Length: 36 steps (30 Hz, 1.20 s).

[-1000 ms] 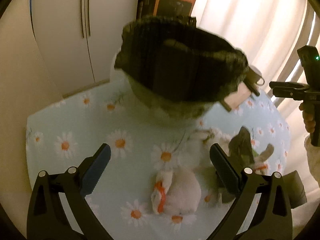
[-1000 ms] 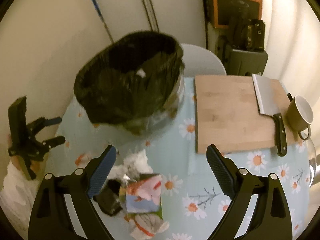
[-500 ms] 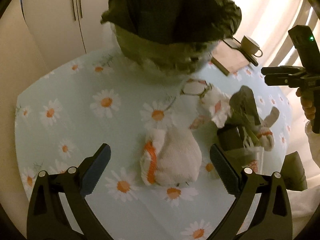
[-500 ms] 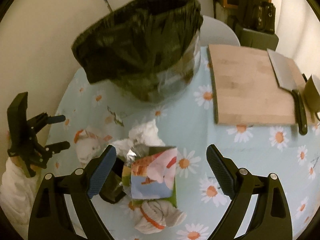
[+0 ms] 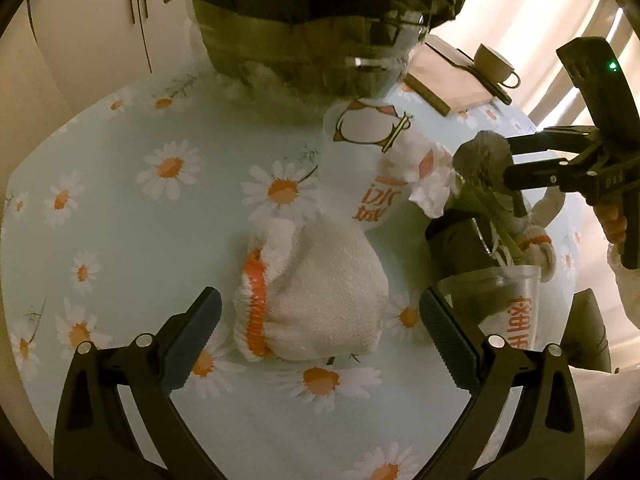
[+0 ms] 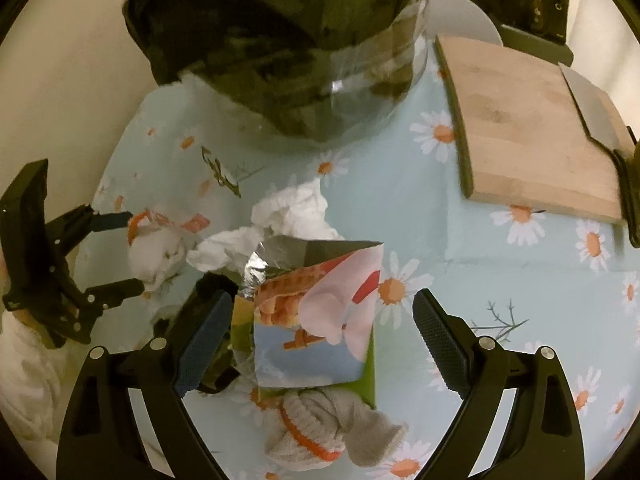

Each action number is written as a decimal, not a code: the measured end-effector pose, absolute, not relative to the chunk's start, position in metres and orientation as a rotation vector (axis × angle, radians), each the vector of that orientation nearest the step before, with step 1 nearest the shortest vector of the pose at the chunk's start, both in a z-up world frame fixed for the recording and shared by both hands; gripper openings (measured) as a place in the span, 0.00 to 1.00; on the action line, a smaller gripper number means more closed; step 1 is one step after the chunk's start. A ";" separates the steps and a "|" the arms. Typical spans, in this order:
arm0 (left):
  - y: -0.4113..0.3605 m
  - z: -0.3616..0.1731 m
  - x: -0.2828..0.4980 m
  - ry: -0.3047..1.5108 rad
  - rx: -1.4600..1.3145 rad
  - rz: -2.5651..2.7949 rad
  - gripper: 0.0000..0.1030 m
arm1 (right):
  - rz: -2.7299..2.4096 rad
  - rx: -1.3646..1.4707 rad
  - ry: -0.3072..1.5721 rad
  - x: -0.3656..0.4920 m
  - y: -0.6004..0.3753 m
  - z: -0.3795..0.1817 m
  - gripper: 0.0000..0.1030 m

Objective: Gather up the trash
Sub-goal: 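Grasp the white knotted cloth with the left tool while the right tool grasps the printed snack box, then lift the cloth and box over the black bin and release both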

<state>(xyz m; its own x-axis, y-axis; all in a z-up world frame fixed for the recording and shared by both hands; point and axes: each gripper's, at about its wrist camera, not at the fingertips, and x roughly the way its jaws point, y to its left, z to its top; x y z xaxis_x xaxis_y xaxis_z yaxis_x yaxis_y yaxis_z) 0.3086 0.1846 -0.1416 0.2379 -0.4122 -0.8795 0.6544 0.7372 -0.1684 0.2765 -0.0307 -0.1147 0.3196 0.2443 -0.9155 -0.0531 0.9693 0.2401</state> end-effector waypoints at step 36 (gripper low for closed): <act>0.215 -0.151 0.304 1.176 0.245 -0.700 0.63 | 0.260 0.409 1.122 0.266 -0.060 -0.086 0.56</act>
<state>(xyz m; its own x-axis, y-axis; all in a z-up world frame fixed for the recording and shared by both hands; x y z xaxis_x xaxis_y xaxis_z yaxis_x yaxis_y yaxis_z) 0.3041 0.2145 -0.1508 0.2055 -0.3730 -0.9048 0.6175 0.7667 -0.1759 0.2661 -0.0602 -0.0861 0.4149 0.4025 -0.8160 0.0025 0.8963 0.4433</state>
